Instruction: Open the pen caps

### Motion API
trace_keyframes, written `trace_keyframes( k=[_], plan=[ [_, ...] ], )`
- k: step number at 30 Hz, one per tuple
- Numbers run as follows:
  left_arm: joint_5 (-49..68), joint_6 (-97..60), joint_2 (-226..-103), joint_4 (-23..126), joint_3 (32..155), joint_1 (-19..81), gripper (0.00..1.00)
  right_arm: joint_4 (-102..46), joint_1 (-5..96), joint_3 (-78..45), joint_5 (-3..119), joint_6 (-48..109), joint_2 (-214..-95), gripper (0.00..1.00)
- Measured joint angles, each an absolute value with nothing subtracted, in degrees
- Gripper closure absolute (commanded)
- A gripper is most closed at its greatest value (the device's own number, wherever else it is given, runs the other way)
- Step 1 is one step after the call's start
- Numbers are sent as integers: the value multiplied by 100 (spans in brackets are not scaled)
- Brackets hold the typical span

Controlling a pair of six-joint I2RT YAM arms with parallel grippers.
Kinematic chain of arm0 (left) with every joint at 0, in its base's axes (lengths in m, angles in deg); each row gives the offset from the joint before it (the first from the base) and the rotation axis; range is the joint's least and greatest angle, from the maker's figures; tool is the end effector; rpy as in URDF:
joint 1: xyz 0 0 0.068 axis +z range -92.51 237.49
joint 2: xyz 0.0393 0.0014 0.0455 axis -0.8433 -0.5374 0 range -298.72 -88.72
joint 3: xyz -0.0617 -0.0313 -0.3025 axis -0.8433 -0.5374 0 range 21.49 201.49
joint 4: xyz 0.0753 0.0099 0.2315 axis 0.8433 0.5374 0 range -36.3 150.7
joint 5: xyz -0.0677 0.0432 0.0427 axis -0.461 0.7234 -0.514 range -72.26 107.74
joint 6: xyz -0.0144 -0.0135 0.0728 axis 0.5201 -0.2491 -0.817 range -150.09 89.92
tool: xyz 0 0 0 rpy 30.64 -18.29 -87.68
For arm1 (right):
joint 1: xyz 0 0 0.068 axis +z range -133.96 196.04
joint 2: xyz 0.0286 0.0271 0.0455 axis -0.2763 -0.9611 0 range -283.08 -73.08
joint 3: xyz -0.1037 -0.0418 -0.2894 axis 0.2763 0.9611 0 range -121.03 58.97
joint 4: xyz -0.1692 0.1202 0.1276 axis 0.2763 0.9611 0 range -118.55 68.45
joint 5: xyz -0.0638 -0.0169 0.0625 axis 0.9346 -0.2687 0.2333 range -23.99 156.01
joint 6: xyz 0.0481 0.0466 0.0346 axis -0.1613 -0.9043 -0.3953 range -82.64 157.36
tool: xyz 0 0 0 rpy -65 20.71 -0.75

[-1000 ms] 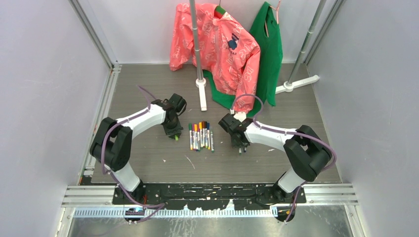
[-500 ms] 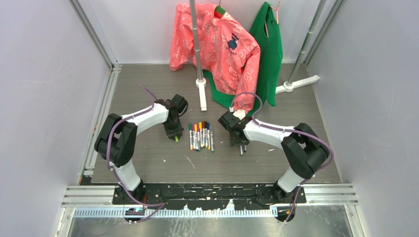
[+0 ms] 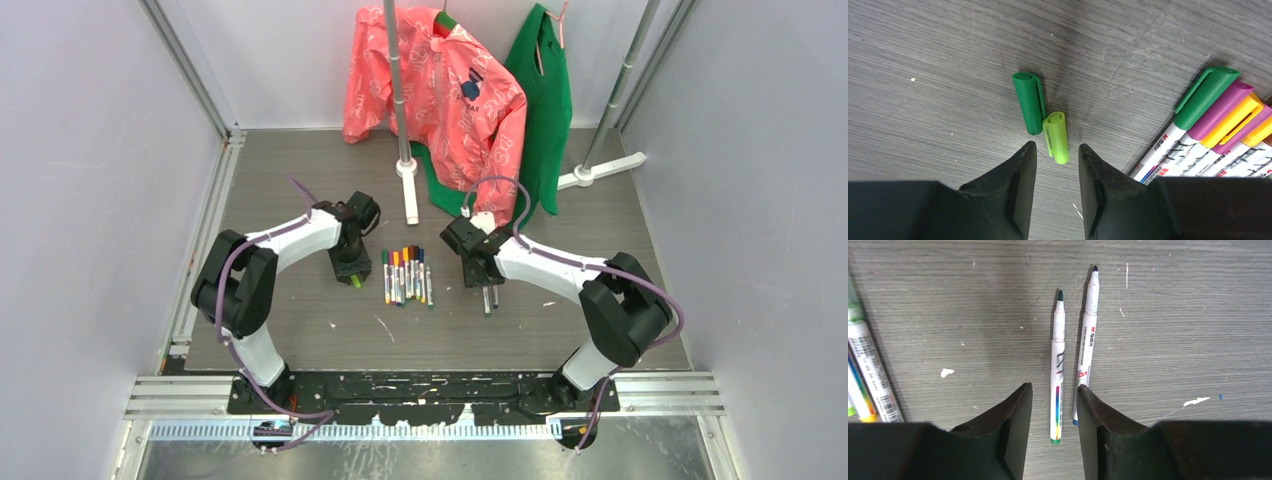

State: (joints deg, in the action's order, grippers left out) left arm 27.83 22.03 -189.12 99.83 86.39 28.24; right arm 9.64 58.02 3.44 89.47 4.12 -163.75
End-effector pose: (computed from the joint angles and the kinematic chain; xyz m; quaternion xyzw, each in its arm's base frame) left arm 0.2787 -0.1433 0.1935 -0.2032 0.9725 0.0191 0.1123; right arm 0.2257 0.1690 0.2082 -0.0445 0.9682 -0.0728 0.2351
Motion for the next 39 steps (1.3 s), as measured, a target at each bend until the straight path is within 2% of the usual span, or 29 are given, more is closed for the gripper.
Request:
trace_keyframes(
  k=[9, 27, 39],
  plan=[
    [2829, 2227, -18639, 10127, 8744, 2824, 48, 1102, 5957, -52, 8875, 491, -16246, 52],
    [2453, 2328, -17021, 9946, 8545, 2824, 45, 853, 6547, -773, 8178, 541, -17103, 51],
    [2416, 2352, -16704, 9933, 8359, 2824, 45, 717, 6730, -1027, 8038, 511, -17542, 51]
  ],
)
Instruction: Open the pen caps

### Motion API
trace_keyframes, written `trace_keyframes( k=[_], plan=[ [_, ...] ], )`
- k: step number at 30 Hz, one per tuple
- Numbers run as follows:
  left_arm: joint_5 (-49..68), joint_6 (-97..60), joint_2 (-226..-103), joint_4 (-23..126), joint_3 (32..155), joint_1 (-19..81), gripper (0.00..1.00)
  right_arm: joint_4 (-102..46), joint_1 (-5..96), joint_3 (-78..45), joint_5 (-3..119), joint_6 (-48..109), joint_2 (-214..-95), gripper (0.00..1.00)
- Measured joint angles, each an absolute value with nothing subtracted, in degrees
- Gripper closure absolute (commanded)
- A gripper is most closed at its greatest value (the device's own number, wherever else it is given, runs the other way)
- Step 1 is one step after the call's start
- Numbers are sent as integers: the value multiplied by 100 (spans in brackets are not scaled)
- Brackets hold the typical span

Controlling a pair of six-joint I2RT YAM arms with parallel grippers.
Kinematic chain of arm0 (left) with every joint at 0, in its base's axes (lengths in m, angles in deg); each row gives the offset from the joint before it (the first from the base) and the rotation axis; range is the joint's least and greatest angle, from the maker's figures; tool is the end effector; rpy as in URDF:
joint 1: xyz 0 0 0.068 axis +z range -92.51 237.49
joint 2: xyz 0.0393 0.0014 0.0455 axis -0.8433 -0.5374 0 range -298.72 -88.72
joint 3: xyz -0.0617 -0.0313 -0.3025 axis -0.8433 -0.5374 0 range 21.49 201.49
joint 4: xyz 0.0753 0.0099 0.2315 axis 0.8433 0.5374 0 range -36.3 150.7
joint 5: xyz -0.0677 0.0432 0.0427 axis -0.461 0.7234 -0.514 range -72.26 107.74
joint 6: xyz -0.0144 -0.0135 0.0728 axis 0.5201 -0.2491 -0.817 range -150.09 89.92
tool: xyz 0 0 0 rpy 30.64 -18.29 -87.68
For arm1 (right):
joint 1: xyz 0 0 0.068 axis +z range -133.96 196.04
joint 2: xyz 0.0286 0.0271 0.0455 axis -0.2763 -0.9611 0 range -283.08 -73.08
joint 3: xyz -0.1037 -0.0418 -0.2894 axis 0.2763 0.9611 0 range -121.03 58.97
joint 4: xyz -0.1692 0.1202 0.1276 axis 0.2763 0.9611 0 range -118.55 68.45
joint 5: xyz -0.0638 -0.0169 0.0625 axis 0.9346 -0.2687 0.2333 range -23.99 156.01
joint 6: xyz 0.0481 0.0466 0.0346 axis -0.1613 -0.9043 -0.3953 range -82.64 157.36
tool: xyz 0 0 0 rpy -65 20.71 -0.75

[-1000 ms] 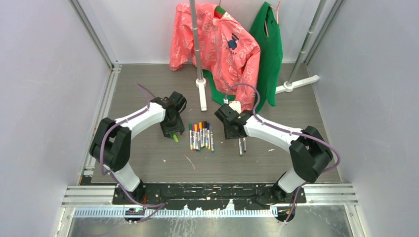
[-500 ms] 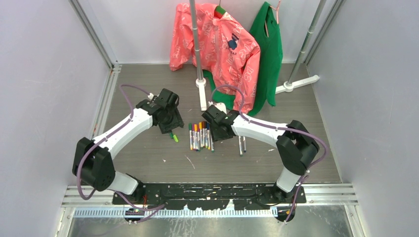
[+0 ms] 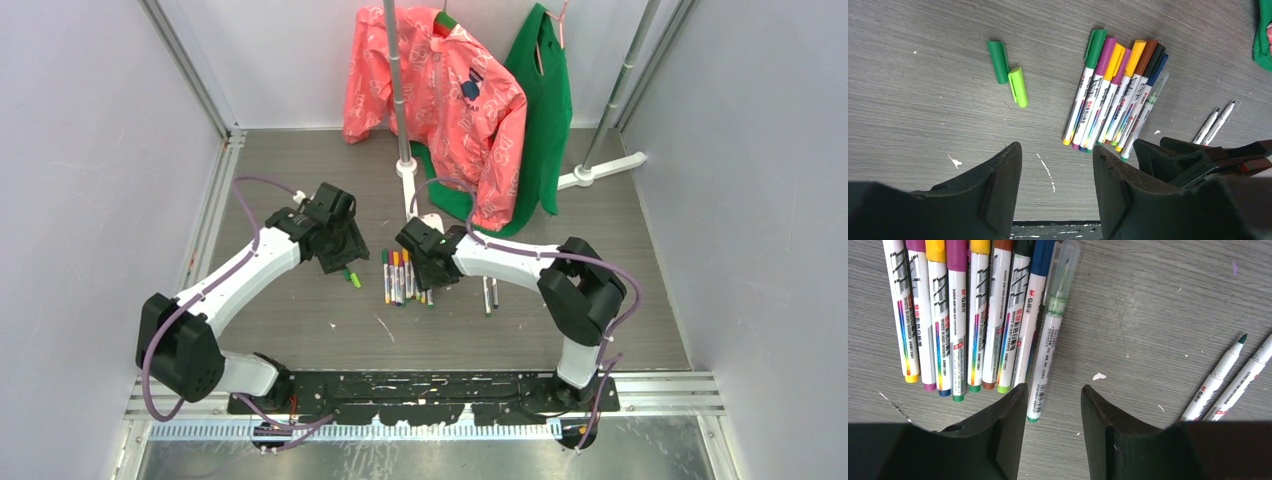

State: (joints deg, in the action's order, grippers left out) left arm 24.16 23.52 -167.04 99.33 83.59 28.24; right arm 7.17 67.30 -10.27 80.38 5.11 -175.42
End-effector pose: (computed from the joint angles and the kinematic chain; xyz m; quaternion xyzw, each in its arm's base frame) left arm 0.2277 -0.1194 0.2833 -0.2175 0.9438 -0.1200 0.2180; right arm 0.2349 0.2676 0.2094 -0.1384 0.9657 0.0297 0.2178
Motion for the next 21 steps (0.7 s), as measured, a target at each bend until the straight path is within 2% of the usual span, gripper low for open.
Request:
trace_keyframes(
  k=[21],
  plan=[
    [2416, 2348, -16549, 9915, 8298, 2824, 46, 516, 6759, -911, 8025, 336, -17697, 51]
  ],
)
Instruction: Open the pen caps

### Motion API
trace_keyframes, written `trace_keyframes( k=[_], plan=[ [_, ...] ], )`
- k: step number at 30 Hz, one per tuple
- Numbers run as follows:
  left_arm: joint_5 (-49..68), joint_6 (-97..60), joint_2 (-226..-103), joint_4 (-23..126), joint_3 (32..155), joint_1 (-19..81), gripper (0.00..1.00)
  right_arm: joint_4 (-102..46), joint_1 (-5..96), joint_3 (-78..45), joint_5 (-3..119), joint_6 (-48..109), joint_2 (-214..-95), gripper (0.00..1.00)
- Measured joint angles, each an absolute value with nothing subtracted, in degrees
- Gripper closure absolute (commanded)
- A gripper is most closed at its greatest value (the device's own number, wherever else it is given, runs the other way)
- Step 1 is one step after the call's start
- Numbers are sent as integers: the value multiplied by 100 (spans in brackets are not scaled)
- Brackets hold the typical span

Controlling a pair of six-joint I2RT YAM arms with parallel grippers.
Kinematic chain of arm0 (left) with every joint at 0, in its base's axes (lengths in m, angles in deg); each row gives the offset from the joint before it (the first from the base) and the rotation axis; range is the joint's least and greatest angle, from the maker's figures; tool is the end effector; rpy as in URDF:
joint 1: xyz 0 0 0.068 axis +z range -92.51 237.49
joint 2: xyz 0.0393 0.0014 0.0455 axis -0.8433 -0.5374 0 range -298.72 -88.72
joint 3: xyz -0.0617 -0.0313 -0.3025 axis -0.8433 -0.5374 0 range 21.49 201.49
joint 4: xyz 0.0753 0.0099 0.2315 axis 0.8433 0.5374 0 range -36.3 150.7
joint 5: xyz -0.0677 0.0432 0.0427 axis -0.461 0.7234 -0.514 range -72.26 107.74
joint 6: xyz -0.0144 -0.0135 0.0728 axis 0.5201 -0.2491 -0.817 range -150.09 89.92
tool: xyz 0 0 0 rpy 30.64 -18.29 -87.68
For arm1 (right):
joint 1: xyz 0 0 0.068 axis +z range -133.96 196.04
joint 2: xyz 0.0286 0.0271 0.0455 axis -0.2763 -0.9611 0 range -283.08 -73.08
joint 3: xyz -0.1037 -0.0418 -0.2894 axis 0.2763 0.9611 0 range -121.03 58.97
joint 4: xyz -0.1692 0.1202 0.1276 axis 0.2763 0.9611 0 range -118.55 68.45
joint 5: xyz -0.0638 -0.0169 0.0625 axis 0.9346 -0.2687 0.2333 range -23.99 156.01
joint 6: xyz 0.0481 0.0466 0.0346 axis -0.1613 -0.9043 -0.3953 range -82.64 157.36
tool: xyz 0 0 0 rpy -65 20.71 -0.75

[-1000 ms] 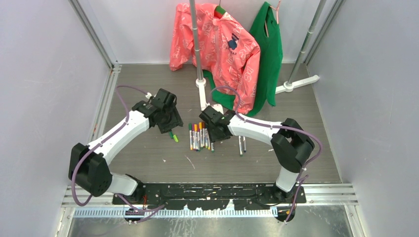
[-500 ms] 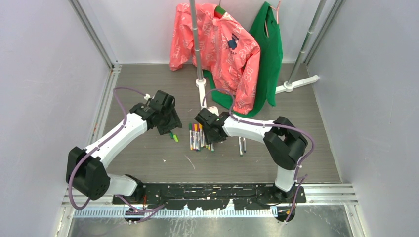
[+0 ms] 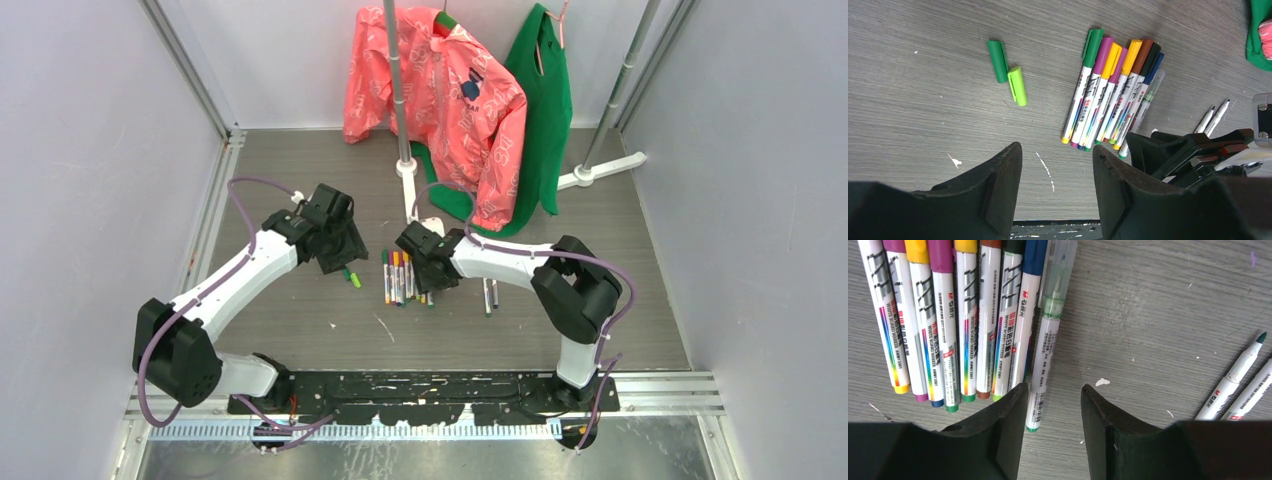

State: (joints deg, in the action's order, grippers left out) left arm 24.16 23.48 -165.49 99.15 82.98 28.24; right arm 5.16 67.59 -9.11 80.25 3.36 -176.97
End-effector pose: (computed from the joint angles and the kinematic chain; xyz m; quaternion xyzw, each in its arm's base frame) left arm 0.2229 -0.1167 0.2866 -0.2172 0.9414 -0.1263 0.2251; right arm 0.2351 0.2710 0.1965 -0.1273 0.9684 0.0302 0.2122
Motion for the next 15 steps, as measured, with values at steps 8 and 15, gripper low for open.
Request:
trace_keyframes(
  k=[8, 15],
  plan=[
    [2416, 2348, -16505, 9874, 8211, 2824, 46, 464, 6768, -758, 8025, 294, -17697, 52],
    [2416, 2352, -16457, 9808, 8149, 2824, 46, 407, 6835, -723, 8025, 257, -17761, 52]
  ],
)
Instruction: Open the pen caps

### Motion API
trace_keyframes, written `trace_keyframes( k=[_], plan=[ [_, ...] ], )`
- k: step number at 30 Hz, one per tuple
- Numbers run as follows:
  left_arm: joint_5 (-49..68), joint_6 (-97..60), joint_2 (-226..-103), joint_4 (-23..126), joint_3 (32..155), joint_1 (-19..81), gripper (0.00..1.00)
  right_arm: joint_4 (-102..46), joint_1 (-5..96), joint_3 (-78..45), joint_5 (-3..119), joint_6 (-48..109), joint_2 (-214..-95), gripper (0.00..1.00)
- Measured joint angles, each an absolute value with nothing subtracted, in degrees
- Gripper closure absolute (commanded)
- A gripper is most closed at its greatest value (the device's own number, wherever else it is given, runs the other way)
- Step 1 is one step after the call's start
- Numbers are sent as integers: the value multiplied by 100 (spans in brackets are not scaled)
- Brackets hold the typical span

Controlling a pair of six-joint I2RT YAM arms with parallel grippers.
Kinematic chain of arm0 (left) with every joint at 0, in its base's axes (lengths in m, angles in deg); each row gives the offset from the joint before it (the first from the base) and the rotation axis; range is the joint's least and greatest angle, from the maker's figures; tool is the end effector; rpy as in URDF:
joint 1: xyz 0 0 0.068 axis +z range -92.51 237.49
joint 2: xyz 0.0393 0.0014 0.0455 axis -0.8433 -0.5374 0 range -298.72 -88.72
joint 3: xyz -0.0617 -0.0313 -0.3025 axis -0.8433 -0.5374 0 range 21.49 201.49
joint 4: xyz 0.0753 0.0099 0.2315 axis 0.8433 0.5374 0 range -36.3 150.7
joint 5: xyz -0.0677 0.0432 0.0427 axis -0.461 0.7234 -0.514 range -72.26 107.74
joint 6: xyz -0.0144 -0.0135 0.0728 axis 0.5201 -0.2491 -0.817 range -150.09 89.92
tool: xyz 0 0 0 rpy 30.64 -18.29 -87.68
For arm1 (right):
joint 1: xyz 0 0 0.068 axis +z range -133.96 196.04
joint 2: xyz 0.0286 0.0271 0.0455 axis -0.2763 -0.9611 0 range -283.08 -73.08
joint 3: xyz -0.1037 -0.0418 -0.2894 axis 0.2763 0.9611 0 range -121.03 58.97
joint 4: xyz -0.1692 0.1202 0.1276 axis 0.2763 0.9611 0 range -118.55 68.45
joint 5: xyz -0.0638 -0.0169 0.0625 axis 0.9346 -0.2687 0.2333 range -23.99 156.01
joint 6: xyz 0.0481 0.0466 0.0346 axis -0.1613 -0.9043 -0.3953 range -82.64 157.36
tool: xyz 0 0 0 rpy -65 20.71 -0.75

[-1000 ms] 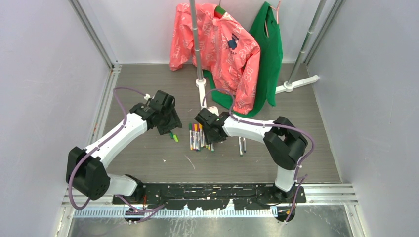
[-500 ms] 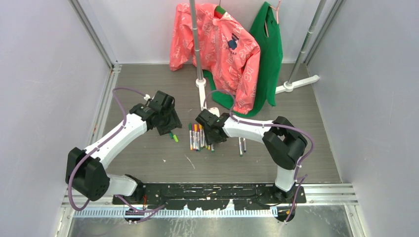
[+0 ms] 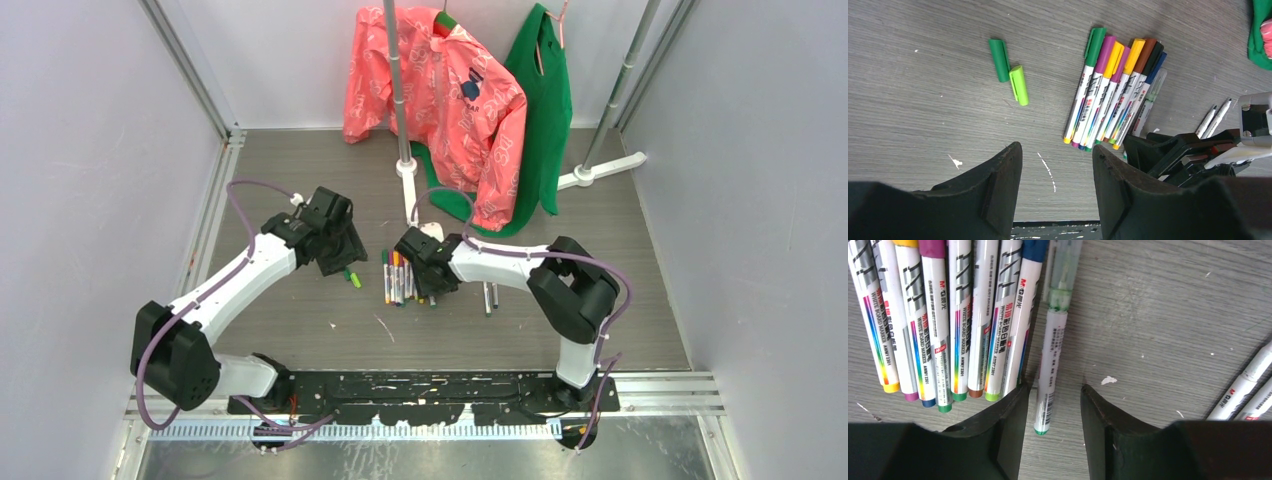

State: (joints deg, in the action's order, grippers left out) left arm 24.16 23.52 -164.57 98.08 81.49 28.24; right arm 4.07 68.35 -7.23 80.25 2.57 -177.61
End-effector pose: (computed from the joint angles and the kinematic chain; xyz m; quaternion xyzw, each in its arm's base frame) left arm 0.2196 -0.1149 0.2837 -0.2176 0.9402 -0.1292 0.2282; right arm 0.2292 0.2711 0.1851 -0.1288 0.9703 0.0245 0.2032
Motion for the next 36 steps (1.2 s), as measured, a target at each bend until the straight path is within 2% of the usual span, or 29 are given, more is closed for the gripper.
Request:
trace_keyframes(
  k=[6, 12, 17, 25, 36],
  plan=[
    [2416, 2380, -16429, 9802, 8049, 2824, 46, 306, 6988, -727, 8049, 203, -17796, 60],
    [2413, 2415, -16366, 9775, 8001, 2824, 42, 177, 7078, -703, 8049, 17, -17811, 84],
    [2385, 2507, -16342, 9699, 7968, 2824, 40, 18, 7095, -539, 8075, -123, -17715, 98],
    [2208, 2638, -16326, 9576, 7848, 2824, 35, 88, 7102, -233, 8185, -248, -17426, 99],
    [1454, 2855, -16307, 8859, 7489, 2824, 34, 743, 7183, 206, 8021, -245, -16445, 99]
  ],
)
